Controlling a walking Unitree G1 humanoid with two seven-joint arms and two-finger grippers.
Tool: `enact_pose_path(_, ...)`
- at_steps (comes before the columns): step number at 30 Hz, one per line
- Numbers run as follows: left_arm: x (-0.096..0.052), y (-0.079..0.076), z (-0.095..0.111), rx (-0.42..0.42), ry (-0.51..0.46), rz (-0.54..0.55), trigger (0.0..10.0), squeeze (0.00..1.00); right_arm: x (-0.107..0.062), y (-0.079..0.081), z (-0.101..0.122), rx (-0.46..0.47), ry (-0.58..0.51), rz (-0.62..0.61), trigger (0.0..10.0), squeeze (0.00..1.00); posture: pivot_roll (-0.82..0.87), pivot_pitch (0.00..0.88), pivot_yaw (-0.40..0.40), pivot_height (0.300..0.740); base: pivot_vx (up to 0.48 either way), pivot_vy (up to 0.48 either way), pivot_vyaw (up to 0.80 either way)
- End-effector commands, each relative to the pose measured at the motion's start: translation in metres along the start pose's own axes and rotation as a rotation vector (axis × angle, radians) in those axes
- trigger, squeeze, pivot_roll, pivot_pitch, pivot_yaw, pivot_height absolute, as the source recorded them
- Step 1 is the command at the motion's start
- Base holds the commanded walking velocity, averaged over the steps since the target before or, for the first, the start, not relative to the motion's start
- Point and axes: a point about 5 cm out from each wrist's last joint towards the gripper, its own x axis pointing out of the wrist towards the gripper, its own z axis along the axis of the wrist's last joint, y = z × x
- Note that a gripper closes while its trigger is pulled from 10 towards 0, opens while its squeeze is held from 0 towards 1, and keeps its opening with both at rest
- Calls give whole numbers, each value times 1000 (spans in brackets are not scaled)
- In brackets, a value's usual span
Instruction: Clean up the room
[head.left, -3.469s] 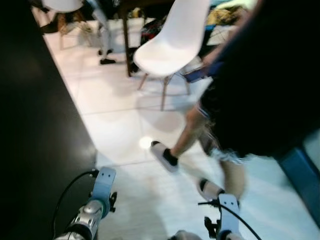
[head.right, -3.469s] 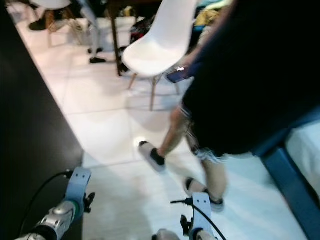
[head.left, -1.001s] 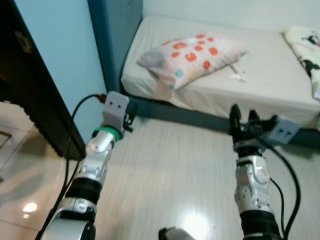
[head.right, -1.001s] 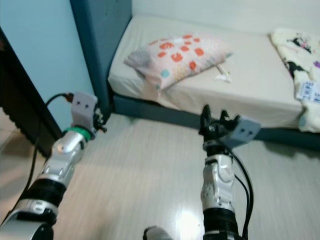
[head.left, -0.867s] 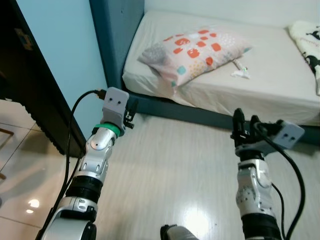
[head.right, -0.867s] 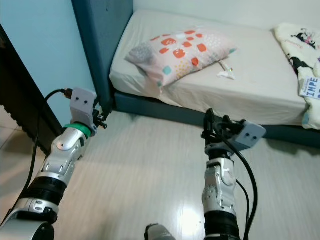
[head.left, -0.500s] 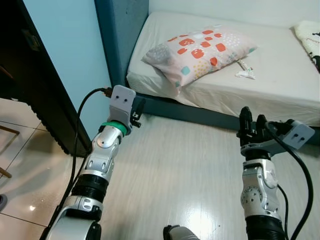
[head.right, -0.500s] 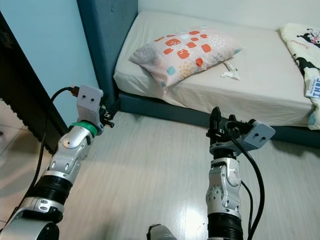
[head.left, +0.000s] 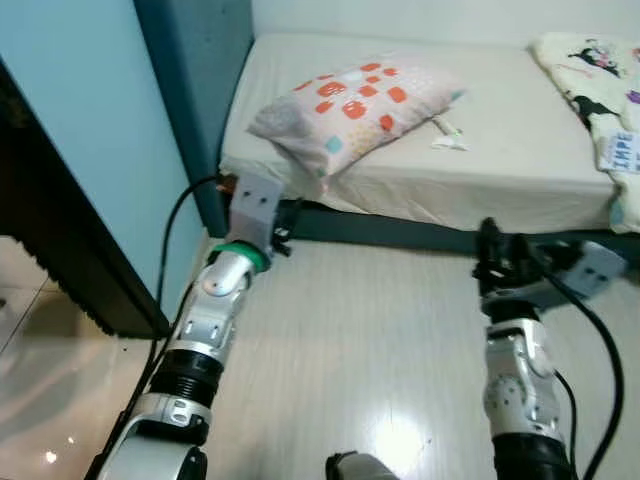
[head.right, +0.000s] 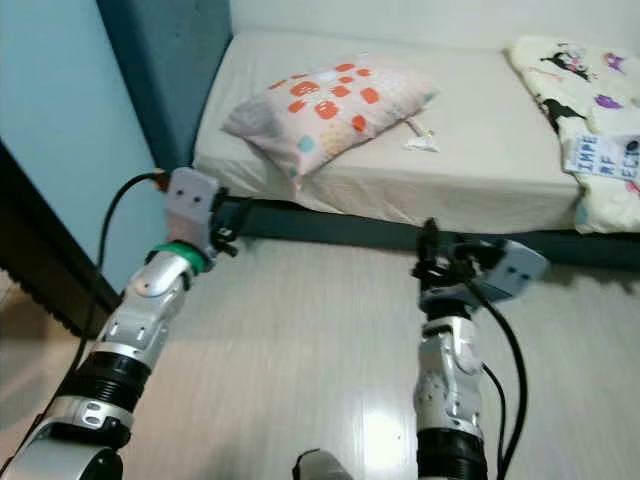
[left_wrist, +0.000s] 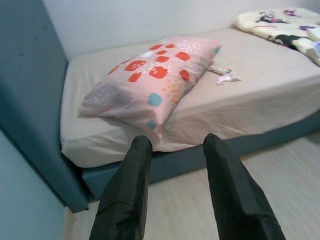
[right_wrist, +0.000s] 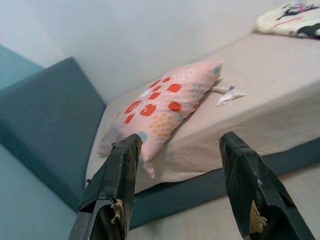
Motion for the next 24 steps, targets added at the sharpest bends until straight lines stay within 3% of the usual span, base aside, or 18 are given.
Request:
enact_pose_path(1,-1,-3,-3,-6,15,-10,10000,0,-1,-4,-1,-6,11,-16,10000,0,-38,0,41,740,0,0,-769)
enact_pose_path(16,0,-4,1,3,-5,-11,10000,0,-2,-4,0,-7,13,-18,10000,0,-32,0,35,740,0,0,-772)
enact_pose_path(24,1,-6,0,22,-4,-10,10000,0,-2,-2,-4,-30,28,-10,10000,0,-32,0,35,740,470,0,-206)
